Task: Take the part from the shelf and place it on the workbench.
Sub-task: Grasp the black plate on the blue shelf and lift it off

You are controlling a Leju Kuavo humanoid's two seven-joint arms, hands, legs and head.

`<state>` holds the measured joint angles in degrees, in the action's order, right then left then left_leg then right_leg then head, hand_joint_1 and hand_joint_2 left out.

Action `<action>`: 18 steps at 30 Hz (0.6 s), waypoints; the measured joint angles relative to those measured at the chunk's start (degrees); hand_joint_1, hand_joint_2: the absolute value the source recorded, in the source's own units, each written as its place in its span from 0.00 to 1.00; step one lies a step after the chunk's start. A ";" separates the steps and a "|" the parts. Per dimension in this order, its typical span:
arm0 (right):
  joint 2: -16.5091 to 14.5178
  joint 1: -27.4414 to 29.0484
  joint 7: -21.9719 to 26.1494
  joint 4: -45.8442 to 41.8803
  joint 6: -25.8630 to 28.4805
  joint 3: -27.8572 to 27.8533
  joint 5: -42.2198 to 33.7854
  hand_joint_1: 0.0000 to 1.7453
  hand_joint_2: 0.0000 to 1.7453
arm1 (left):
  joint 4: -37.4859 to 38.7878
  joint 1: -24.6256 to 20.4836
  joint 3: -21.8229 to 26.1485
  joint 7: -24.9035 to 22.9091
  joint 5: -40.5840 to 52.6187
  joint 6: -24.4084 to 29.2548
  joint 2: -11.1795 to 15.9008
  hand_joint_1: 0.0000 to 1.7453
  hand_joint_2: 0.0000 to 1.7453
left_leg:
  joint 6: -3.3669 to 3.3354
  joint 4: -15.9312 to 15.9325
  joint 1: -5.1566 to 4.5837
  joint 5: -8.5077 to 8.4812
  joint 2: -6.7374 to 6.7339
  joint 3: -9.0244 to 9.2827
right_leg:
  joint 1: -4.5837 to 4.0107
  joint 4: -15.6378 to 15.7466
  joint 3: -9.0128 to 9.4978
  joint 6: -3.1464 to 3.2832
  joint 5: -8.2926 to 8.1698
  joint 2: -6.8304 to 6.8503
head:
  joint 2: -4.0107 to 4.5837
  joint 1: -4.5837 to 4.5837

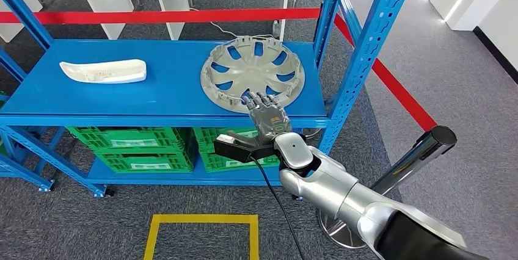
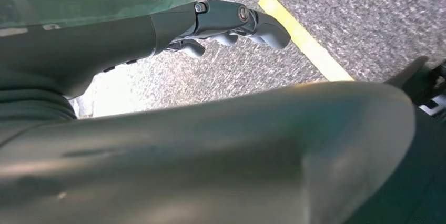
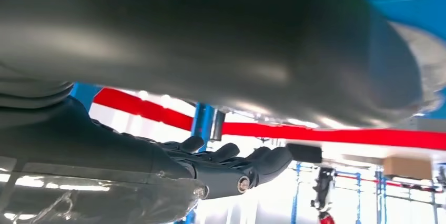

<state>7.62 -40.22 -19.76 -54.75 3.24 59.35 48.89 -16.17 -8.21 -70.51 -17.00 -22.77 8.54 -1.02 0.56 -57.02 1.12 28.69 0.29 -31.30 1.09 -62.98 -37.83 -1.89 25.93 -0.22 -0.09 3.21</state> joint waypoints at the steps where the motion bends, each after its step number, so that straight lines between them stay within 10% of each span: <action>1: 0.03 0.01 -0.04 0.03 -0.02 0.04 -0.05 0.00 0.00 | 0.01 0.00 0.01 0.01 0.00 0.03 0.01 0.00 0.00 | 0.43 -0.10 0.03 0.30 -0.03 0.15 | -0.14 2.55 1.08 0.32 -0.63 0.07 | 0.00 0.01; 6: 0.31 0.41 -0.44 0.14 -0.17 0.13 -0.36 0.00 0.00 | 0.02 0.03 0.03 0.09 -0.07 0.32 -0.01 0.00 0.00 | 2.18 -1.84 0.14 1.06 -0.17 0.22 | -0.34 3.95 2.44 2.88 -0.19 0.00 | 0.00 -0.05; 12: 0.57 1.12 -1.02 0.13 -0.26 0.18 -0.48 0.00 0.00 | 0.02 0.33 0.04 0.17 -0.23 0.83 -0.01 0.00 0.00 | 2.37 -16.26 0.02 5.60 -0.18 -9.48 | -0.83 4.04 4.82 4.02 1.69 -0.21 | 0.00 -0.29; 15: 0.71 1.24 -1.07 0.13 -0.27 0.16 -0.48 0.00 0.00 | 0.05 0.43 0.04 0.17 -0.28 0.86 0.04 0.00 0.00 | 0.94 -7.48 -0.63 -1.30 -0.16 -7.52 | -1.13 4.10 6.81 3.90 3.11 -0.34 | 0.00 -0.29; 18: 0.83 1.32 -1.13 0.13 -0.39 0.19 -0.49 0.00 0.00 | 0.17 0.48 0.05 0.19 -0.32 0.87 0.13 0.00 0.00 | -0.31 -1.65 -1.37 -3.46 -0.14 -5.79 | -1.21 4.23 7.64 3.08 3.98 -0.41 | 0.00 -0.41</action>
<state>8.45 -38.90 -20.89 -54.62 2.85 59.54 48.40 -16.00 -7.72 -70.46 -16.81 -23.10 9.40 -0.90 0.25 -58.67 -0.25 25.24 0.15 -37.09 -0.12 -58.75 -30.18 1.18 29.91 -0.63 -0.09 2.80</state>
